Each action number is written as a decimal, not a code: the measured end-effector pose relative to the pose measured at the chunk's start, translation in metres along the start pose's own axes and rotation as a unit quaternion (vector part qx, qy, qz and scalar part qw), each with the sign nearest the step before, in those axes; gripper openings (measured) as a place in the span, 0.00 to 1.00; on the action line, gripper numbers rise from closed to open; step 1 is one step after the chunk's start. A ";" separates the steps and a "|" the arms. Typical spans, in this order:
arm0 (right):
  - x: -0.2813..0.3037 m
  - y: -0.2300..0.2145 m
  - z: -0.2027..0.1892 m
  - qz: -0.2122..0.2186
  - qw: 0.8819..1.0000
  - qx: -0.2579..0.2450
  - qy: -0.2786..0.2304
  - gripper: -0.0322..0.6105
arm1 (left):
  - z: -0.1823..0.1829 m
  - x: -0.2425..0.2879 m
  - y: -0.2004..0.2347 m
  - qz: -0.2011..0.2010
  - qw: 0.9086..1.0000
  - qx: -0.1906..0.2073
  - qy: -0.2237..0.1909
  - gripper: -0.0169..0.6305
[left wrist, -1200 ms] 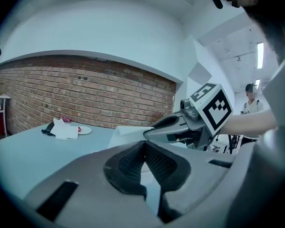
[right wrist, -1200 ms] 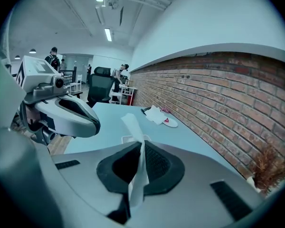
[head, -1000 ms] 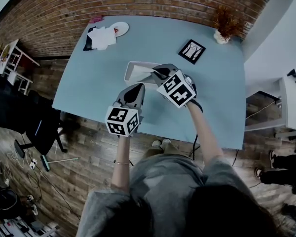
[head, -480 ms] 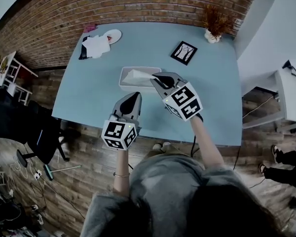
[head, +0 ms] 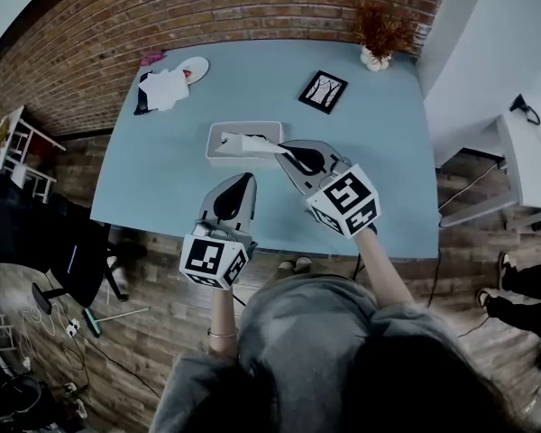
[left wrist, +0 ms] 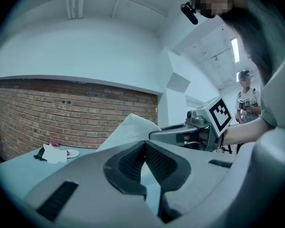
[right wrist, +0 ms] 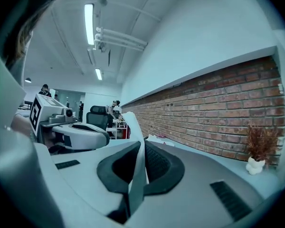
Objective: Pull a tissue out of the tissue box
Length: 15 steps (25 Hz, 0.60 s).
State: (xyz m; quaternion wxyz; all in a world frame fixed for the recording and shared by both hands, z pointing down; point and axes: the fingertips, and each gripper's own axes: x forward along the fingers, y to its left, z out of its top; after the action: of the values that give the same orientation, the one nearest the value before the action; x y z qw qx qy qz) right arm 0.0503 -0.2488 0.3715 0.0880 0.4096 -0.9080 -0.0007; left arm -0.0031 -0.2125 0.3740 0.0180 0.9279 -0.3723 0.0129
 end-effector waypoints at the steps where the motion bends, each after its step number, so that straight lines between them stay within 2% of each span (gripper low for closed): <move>1: -0.005 0.001 0.000 -0.001 1.000 0.000 -0.002 0.05 | 0.001 -0.001 -0.003 -0.001 1.000 0.001 -0.003 0.03; 15: -0.040 -0.005 -0.009 -0.012 0.999 0.019 -0.026 0.05 | 0.004 0.003 -0.025 0.003 1.000 0.008 -0.015 0.03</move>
State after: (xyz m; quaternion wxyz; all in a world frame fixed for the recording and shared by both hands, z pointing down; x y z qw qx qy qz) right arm 0.0814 -0.2221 0.3736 0.0568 0.4217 -0.9049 0.0053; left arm 0.0169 -0.1966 0.3700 0.0050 0.9271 -0.3749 0.0020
